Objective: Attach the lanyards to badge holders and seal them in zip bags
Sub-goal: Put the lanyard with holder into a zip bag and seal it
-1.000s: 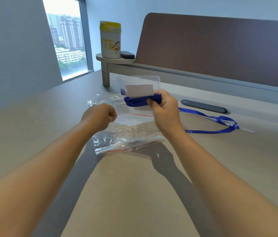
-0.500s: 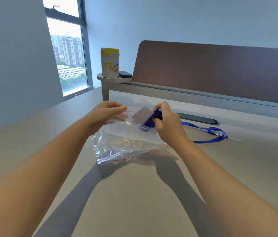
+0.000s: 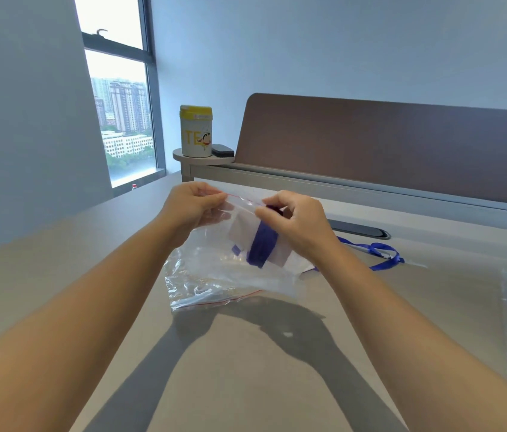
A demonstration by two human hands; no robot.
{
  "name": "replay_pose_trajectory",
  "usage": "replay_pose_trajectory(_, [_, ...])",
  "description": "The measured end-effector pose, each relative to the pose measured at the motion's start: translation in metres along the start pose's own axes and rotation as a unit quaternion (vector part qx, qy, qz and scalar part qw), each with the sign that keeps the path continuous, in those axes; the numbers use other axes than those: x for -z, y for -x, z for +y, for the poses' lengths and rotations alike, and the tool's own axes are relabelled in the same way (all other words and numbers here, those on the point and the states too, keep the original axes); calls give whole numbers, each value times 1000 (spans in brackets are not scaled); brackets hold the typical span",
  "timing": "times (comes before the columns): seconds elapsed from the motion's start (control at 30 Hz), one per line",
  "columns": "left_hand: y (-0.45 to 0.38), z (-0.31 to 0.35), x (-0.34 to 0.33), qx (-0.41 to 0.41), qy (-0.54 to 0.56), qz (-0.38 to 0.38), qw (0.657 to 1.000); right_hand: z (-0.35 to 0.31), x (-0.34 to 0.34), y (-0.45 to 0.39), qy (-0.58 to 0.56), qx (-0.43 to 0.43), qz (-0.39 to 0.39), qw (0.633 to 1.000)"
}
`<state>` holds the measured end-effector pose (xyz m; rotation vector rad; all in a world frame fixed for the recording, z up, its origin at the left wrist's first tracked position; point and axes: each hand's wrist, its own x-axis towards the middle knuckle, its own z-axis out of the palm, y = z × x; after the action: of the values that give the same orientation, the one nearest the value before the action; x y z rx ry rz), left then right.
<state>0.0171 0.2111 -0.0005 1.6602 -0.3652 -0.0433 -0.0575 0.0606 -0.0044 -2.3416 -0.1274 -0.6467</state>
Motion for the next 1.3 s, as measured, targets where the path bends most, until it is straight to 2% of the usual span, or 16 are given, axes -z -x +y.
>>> replay_pose_trajectory(0.07, [1,4,-3,-3,24,5,1000,-2,0,-1,58,8,-33,998])
replay_pose_trajectory(0.13, [2,10,-5,-8,24,17,1000,-3,1,-5,104,5,-33,994])
replay_pose_trajectory(0.37, [5,22,2,-32,10,-18,999,-6,6,-13,185,-39,40,981])
replay_pose_trajectory(0.53, [15,23,1,-52,-47,-35,997,-16,-1,-10,114,-37,14,993])
replay_pose_trajectory(0.67, [22,24,7,-67,-85,-24,994,-24,-3,-6,40,-24,32,998])
replay_pose_trajectory(0.8, [26,26,16,-75,-104,-3,992,-30,0,-1,37,-25,20,999])
replay_pose_trajectory(1.03, [33,22,7,-138,-174,33,974,-39,-1,7,27,-31,2,999])
replay_pose_trajectory(1.3, [34,14,2,-177,-211,45,960,-46,-11,8,22,-23,-4,999])
